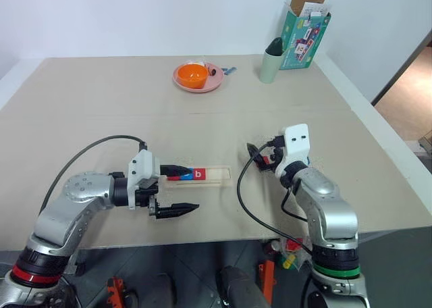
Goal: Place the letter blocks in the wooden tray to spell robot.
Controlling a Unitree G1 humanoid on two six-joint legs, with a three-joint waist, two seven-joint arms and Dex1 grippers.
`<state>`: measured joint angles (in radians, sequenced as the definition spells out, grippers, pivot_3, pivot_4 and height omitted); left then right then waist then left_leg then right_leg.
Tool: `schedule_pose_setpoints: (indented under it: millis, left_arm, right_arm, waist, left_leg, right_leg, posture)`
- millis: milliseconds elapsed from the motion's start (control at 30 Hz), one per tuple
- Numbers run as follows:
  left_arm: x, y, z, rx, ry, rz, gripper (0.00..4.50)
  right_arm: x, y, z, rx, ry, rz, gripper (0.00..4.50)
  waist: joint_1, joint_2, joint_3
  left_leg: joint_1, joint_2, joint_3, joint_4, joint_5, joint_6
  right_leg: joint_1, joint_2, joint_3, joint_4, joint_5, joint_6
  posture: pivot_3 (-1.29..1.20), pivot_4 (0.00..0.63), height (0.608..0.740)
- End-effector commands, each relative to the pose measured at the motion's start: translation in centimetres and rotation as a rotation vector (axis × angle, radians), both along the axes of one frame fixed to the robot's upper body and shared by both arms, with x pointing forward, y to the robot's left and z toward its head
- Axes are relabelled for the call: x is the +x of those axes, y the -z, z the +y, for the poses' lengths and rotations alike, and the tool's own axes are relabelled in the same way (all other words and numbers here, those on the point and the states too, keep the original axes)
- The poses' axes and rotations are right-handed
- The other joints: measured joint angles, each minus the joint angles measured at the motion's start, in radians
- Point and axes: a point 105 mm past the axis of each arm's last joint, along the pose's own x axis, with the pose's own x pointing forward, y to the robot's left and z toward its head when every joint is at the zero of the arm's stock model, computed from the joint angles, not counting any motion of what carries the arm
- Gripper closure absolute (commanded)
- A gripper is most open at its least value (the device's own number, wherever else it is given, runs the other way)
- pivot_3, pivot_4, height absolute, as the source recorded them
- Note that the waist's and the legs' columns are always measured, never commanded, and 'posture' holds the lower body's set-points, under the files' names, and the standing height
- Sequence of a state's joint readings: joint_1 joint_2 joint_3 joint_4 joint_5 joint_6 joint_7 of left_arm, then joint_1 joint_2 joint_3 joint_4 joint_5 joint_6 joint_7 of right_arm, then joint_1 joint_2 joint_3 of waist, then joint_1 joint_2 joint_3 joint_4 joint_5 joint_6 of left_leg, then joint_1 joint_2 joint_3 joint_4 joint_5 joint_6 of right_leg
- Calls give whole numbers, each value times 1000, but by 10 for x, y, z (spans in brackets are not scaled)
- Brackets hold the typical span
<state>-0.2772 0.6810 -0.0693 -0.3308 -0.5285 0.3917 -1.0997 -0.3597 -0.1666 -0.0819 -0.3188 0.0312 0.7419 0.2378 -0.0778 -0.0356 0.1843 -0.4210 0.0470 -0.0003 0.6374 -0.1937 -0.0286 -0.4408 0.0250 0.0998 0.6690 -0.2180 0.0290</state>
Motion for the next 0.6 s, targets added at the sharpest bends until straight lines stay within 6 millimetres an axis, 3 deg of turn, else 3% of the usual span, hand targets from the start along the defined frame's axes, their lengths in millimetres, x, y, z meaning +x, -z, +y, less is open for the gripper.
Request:
schedule_pose_setpoints:
  millis: [33, 333, 600]
  left_arm:
    - [0, -7, -3, -13, 4, -52, 0]
    - [-1, -7, -7, -39, -8, -52, 0]
    - [1, -6, -7, -30, -17, -54, 0]
  right_arm:
    - [-4, 2, -7, -28, 68, -20, 62]
    - [-10, 26, 0, -5, 73, 49, 62]
    - [-2, 39, 0, 46, 104, 102, 62]
  waist:
    - [0, 0, 0]
    - [0, 0, 0]
    - [0, 0, 0]
  left_leg:
    - [0, 0, 0, 0, 0, 0]
    - [0, 0, 1, -1, 0, 0]
    - [0, 0, 1, 0, 0, 0]
  right_leg:
    - [0, 0, 0, 0, 0, 0]
    - [0, 0, 1, 0, 1, 2]
    - [0, 0, 1, -1, 0, 0]
  posture:
    - [0, 150, 740]
    - [0, 150, 740]
    - [0, 150, 740]
